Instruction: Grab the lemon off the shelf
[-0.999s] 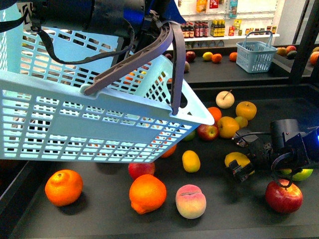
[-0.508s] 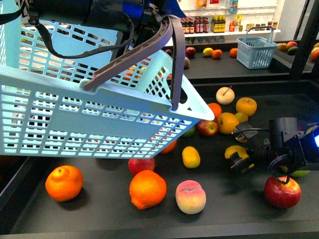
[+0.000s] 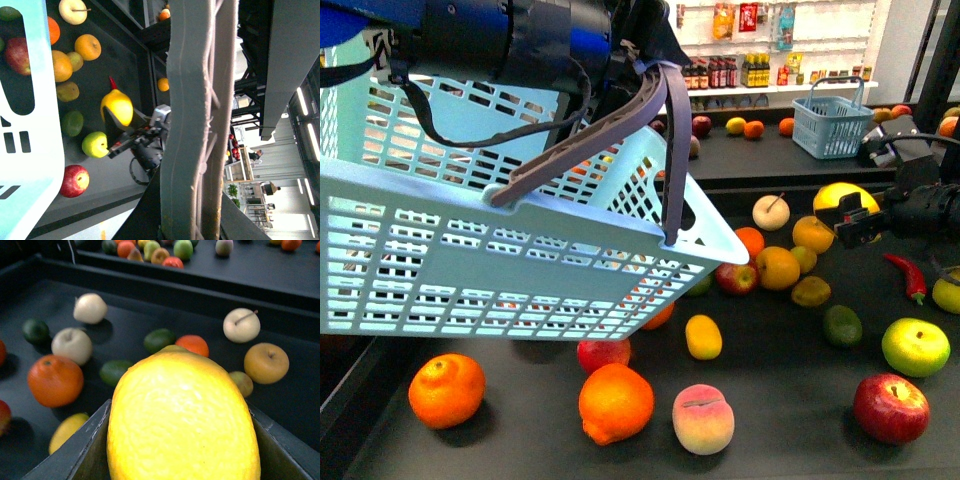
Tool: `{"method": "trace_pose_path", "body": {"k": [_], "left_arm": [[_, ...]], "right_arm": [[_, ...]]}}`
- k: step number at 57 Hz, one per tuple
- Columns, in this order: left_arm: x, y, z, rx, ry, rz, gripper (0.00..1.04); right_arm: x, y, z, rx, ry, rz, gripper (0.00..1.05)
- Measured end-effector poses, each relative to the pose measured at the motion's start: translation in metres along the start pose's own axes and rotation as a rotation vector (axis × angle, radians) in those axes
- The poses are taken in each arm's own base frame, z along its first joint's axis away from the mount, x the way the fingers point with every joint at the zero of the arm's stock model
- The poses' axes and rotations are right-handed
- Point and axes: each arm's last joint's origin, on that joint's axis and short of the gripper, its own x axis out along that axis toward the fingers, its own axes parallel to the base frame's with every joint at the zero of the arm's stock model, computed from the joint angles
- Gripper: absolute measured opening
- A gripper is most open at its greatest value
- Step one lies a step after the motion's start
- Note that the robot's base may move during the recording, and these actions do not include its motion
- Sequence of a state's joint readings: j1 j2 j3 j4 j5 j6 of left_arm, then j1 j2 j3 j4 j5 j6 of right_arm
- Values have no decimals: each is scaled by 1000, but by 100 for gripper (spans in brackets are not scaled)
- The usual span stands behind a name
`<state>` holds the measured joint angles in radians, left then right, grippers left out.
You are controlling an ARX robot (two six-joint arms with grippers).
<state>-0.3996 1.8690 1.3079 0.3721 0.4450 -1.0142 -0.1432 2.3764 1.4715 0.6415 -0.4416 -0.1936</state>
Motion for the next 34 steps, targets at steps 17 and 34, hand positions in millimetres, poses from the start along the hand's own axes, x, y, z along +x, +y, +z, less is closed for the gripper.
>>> {"method": "trace_pose_path", "body": {"k": [17, 34], "left_arm": [[0, 0, 0, 0, 0, 0, 10], [0, 0, 0, 0, 0, 0, 10]], "right_arm": [[-19, 43, 56, 142, -95, 134, 66], [-20, 105, 67, 215, -89, 278, 66]]}}
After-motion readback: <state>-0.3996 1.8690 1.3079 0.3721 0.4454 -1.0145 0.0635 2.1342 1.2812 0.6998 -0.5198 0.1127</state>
